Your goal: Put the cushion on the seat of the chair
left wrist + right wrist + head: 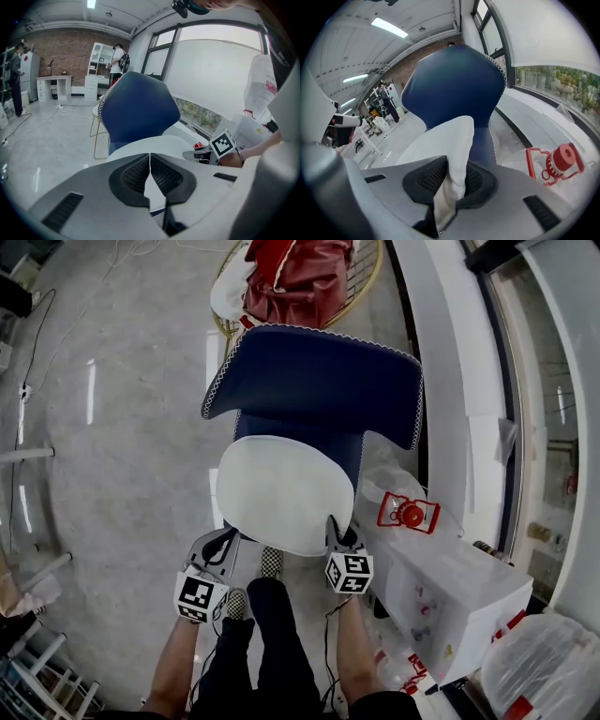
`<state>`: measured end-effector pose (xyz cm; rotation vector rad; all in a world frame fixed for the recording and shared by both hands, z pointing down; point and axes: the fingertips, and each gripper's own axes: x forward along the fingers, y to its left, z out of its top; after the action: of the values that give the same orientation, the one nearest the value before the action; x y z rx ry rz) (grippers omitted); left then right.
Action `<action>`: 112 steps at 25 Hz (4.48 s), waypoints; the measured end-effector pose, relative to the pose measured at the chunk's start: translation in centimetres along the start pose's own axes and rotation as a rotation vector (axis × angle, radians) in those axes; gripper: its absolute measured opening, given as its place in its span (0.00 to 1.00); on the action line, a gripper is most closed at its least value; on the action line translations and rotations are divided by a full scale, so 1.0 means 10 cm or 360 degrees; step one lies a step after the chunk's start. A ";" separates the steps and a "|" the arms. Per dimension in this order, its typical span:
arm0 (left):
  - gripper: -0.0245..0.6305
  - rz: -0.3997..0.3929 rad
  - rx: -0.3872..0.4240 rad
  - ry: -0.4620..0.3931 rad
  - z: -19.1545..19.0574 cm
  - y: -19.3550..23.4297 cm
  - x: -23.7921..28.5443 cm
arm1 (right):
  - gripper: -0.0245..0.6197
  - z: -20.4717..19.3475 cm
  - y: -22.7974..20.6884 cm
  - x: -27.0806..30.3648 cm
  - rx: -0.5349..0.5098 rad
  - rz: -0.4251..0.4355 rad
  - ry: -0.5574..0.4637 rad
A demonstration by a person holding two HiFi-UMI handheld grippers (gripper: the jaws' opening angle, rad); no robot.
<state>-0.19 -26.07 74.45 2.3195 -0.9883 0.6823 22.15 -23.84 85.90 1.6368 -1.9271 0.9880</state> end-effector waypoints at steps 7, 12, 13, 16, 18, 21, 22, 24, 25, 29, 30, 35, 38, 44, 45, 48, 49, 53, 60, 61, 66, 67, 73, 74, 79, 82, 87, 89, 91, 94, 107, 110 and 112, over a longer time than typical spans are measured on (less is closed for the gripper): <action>0.07 -0.0013 -0.0011 0.0042 -0.13 0.00 0.21 | 0.17 -0.10 -0.24 0.20 0.0003 -0.0048 0.0019; 0.07 -0.0013 0.0001 0.0051 -0.19 0.00 0.31 | 0.17 -0.18 -0.36 0.31 0.0010 -0.0056 0.0038; 0.07 -0.0013 0.0001 0.0049 -0.19 0.00 0.33 | 0.17 -0.20 -0.38 0.33 0.0015 -0.0057 0.0041; 0.07 -0.0012 0.0003 0.0049 -0.20 0.03 0.41 | 0.18 -0.26 -0.42 0.39 0.0032 -0.0062 0.0049; 0.07 -0.0011 0.0002 0.0049 -0.22 0.04 0.45 | 0.18 -0.30 -0.44 0.43 0.0035 -0.0069 0.0055; 0.07 -0.0012 0.0000 0.0054 -0.26 0.03 0.49 | 0.18 -0.36 -0.49 0.49 0.0039 -0.0075 0.0065; 0.07 -0.0013 -0.0001 0.0056 -0.27 0.02 0.50 | 0.18 -0.38 -0.50 0.51 0.0045 -0.0075 0.0070; 0.07 -0.0014 -0.0009 0.0063 -0.30 0.02 0.51 | 0.18 -0.42 -0.53 0.56 0.0060 -0.0074 0.0082; 0.07 -0.0015 -0.0014 0.0069 -0.32 0.01 0.52 | 0.18 -0.44 -0.54 0.59 0.0065 -0.0075 0.0088; 0.07 -0.0030 -0.0021 0.0086 -0.38 -0.05 0.56 | 0.19 -0.52 -0.61 0.67 0.0076 -0.0088 0.0115; 0.07 -0.0033 -0.0023 0.0086 -0.39 -0.05 0.56 | 0.19 -0.54 -0.62 0.69 0.0081 -0.0089 0.0122; 0.07 -0.0029 -0.0025 0.0107 -0.45 -0.05 0.59 | 0.20 -0.62 -0.67 0.79 0.0123 -0.0095 0.0138; 0.07 -0.0034 -0.0022 0.0098 -0.45 -0.05 0.60 | 0.20 -0.63 -0.68 0.79 0.0121 -0.0092 0.0135; 0.07 -0.0034 -0.0020 0.0091 -0.42 -0.06 0.61 | 0.20 -0.65 -0.69 0.79 0.0139 -0.0080 0.0132; 0.07 -0.0033 -0.0022 0.0090 -0.42 -0.07 0.60 | 0.20 -0.65 -0.69 0.79 0.0150 -0.0076 0.0134; 0.07 -0.0037 -0.0018 0.0098 -0.43 -0.10 0.59 | 0.24 -0.65 -0.72 0.77 0.0168 -0.0098 0.0141; 0.07 -0.0041 -0.0015 0.0098 -0.42 -0.11 0.59 | 0.26 -0.65 -0.75 0.76 0.0166 -0.0116 0.0145; 0.07 -0.0055 -0.0004 0.0088 -0.39 -0.16 0.55 | 0.38 -0.60 -0.82 0.72 0.0104 -0.0170 0.0166; 0.07 -0.0054 0.0017 0.0052 -0.28 -0.28 0.43 | 0.39 -0.48 -0.84 0.54 0.0043 -0.0189 0.0132; 0.07 -0.0052 0.0020 0.0044 -0.26 -0.29 0.41 | 0.39 -0.46 -0.83 0.51 0.0038 -0.0188 0.0122; 0.07 -0.0042 0.0033 0.0007 -0.13 -0.33 0.25 | 0.39 -0.31 -0.73 0.30 0.0000 -0.0189 0.0090; 0.07 -0.0042 0.0035 -0.0006 -0.10 -0.35 0.20 | 0.39 -0.28 -0.70 0.23 -0.0005 -0.0182 0.0078; 0.07 -0.0047 0.0067 -0.0069 0.06 -0.45 -0.03 | 0.39 -0.02 -0.50 -0.13 -0.0031 -0.0142 -0.0026; 0.07 -0.0049 0.0072 -0.0079 0.08 -0.47 -0.07 | 0.39 0.03 -0.46 -0.20 -0.0038 -0.0139 -0.0045; 0.07 -0.0064 0.0116 -0.0134 0.23 -0.57 -0.27 | 0.37 0.19 -0.27 -0.52 -0.0047 -0.0137 -0.0125; 0.07 -0.0069 0.0143 -0.0174 0.36 -0.62 -0.43 | 0.33 0.26 -0.11 -0.71 -0.0056 -0.0142 -0.0159; 0.07 -0.0082 0.0193 -0.0227 0.53 -0.76 -0.76 | 0.25 0.43 0.18 -1.09 -0.0073 -0.0119 -0.0243; 0.07 -0.0087 0.0225 -0.0242 0.58 -0.82 -0.90 | 0.23 0.51 0.30 -1.25 -0.0087 -0.0112 -0.0284; 0.07 -0.0090 0.0262 -0.0258 0.62 -0.90 -1.05 | 0.21 0.60 0.41 -1.43 -0.0106 -0.0112 -0.0332; 0.07 -0.0096 0.0291 -0.0290 0.70 -1.02 -1.28 | 0.20 0.71 0.57 -1.73 -0.0128 -0.0105 -0.0397; 0.07 -0.0081 0.0419 -0.0484 1.05 -1.50 -2.37 | 0.12 1.04 1.45 -3.03 -0.0259 -0.0041 -0.0644; 0.07 -0.0080 0.0442 -0.0531 1.15 -1.60 -2.61 | 0.11 1.10 1.66 -3.30 -0.0307 -0.0035 -0.0684; 0.07 -0.0087 0.0463 -0.0570 1.23 -1.69 -2.77 | 0.10 1.15 1.78 -3.48 -0.0331 -0.0031 -0.0716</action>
<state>-1.23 -10.08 43.65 2.7820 -1.0275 0.4170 13.82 -8.24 49.14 1.8619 -2.1998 0.4108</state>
